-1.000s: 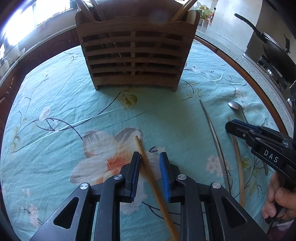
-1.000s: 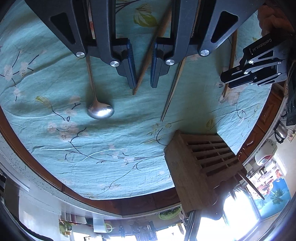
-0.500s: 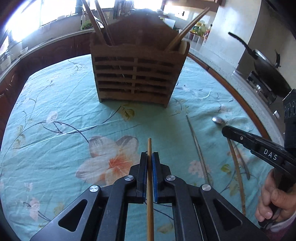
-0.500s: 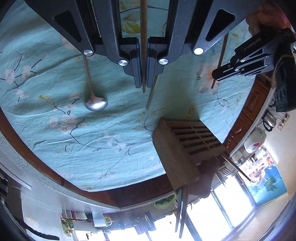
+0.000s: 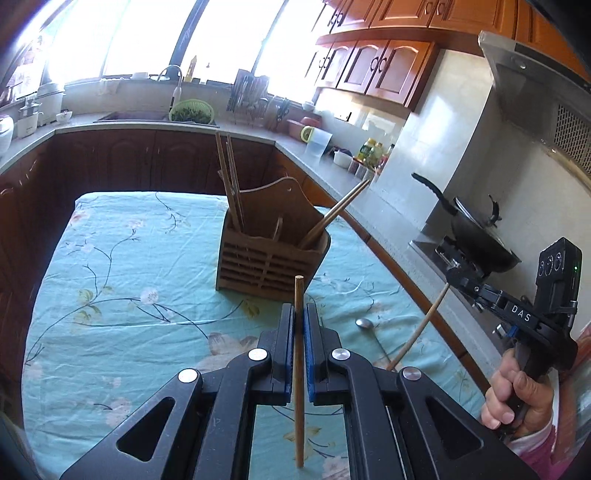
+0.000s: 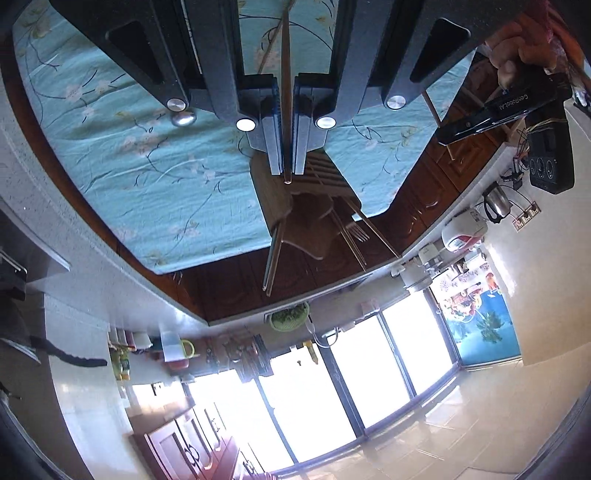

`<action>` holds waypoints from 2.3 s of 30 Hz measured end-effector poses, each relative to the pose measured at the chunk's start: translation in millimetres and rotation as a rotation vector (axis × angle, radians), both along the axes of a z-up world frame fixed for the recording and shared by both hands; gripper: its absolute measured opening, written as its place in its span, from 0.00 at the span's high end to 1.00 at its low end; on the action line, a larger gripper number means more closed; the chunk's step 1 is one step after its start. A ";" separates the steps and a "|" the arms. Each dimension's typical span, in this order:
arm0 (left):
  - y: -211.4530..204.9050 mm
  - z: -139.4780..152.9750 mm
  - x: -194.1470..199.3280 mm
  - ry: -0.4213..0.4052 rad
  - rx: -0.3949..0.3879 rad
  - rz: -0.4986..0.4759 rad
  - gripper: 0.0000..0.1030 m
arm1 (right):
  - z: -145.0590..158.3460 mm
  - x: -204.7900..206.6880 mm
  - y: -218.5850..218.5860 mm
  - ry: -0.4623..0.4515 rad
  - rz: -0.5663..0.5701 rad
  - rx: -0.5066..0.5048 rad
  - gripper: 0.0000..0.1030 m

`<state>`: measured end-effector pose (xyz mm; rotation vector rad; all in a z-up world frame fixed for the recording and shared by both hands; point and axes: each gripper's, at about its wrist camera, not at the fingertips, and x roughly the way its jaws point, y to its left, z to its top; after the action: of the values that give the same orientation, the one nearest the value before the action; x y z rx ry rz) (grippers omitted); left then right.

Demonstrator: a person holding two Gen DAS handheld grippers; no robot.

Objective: Organize utensils
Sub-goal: 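Insert both held chopsticks into the wooden holder and open both tools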

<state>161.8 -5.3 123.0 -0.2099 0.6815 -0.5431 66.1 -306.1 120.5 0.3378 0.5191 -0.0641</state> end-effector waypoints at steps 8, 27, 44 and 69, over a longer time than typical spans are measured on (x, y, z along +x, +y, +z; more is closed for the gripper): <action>25.3 12.9 -18.7 -0.047 -0.031 0.037 0.97 | 16.6 1.4 6.9 -0.043 -0.004 -0.031 0.95; 24.4 18.6 8.4 -0.075 -0.043 0.106 0.97 | 17.2 17.5 6.3 -0.041 -0.001 -0.049 0.95; 19.9 50.8 42.4 -0.221 -0.059 0.148 0.97 | 58.8 52.3 0.2 -0.144 0.001 -0.084 0.95; -27.5 0.7 139.7 -0.320 -0.091 0.273 0.97 | 62.8 131.7 -20.1 -0.244 -0.066 -0.077 0.95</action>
<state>301.5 -32.8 123.8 -0.2892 0.3100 -0.3350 197.8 -326.2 183.3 0.2824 0.2635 -0.1049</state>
